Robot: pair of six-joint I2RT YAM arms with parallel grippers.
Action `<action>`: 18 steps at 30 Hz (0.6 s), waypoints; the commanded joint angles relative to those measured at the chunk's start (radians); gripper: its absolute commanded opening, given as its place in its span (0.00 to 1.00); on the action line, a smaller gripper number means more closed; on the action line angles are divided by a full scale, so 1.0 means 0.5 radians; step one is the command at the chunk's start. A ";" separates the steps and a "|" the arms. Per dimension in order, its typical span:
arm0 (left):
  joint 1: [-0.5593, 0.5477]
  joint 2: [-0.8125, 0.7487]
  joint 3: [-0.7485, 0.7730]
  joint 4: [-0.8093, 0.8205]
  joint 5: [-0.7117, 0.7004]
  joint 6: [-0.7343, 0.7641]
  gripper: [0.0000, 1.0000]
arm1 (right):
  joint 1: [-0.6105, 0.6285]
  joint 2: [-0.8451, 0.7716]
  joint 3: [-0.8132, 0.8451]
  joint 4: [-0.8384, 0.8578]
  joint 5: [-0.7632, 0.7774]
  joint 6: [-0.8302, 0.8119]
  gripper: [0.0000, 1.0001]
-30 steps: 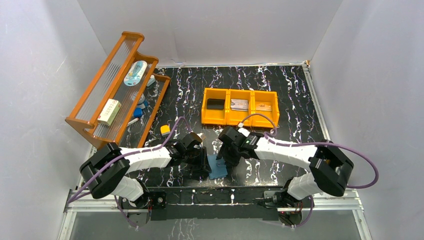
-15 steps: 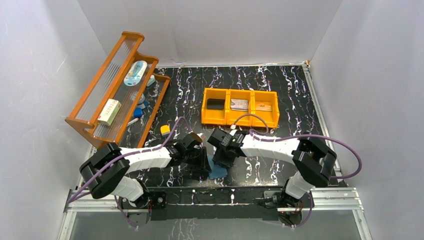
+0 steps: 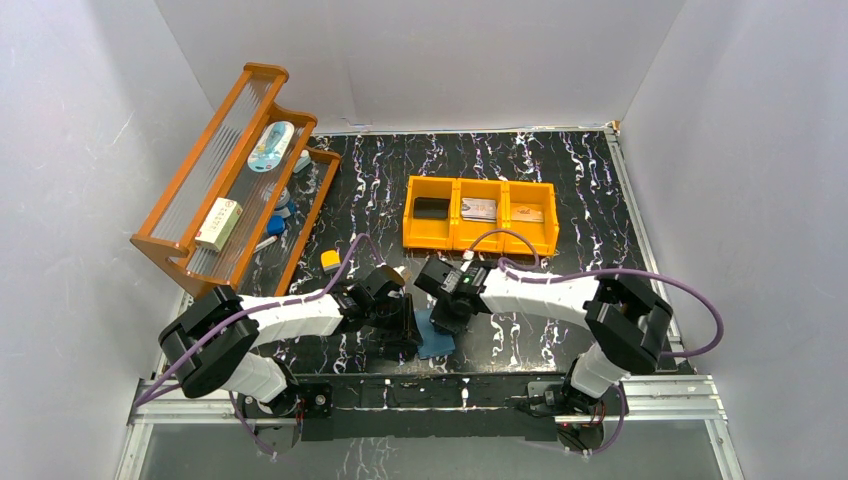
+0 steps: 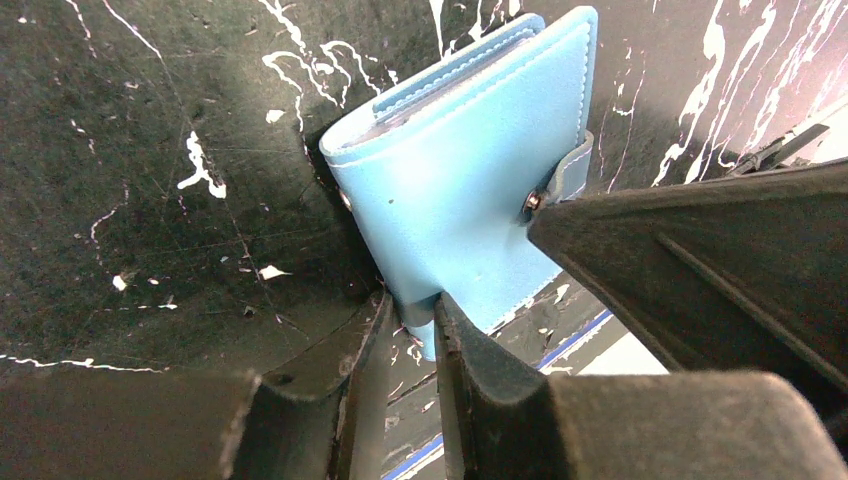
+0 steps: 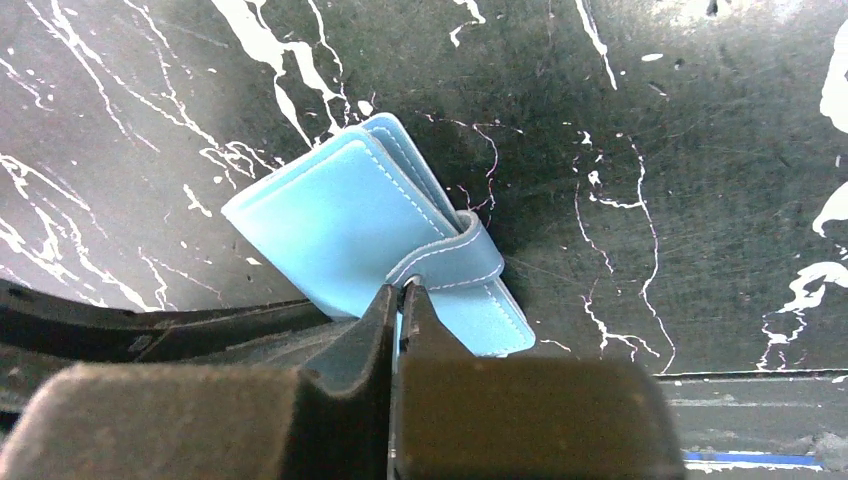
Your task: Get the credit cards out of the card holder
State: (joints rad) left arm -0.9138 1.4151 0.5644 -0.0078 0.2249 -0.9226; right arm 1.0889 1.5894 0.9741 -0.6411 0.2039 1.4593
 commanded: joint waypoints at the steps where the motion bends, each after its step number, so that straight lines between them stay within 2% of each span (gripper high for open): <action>1: -0.006 0.058 -0.104 -0.313 -0.258 0.057 0.20 | 0.008 -0.069 -0.062 -0.007 0.121 -0.015 0.00; 10: -0.004 0.076 -0.119 -0.328 -0.278 0.055 0.19 | -0.027 -0.258 -0.173 0.152 0.091 -0.089 0.00; 13: -0.004 0.075 -0.112 -0.326 -0.273 0.065 0.19 | -0.028 -0.228 -0.150 0.205 0.038 -0.138 0.14; 16: -0.005 0.073 -0.105 -0.328 -0.266 0.069 0.19 | -0.028 -0.152 -0.096 0.166 0.033 -0.169 0.23; 17: -0.006 0.075 -0.104 -0.328 -0.266 0.072 0.19 | -0.030 -0.133 -0.085 0.154 0.038 -0.176 0.22; 18: -0.006 0.070 -0.105 -0.330 -0.266 0.072 0.19 | -0.030 -0.111 -0.076 0.140 0.049 -0.179 0.17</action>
State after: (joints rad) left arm -0.9138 1.4151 0.5636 -0.0101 0.2222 -0.9279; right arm 1.0775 1.4952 0.8944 -0.5640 0.2127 1.3952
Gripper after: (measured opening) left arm 0.194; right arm 0.219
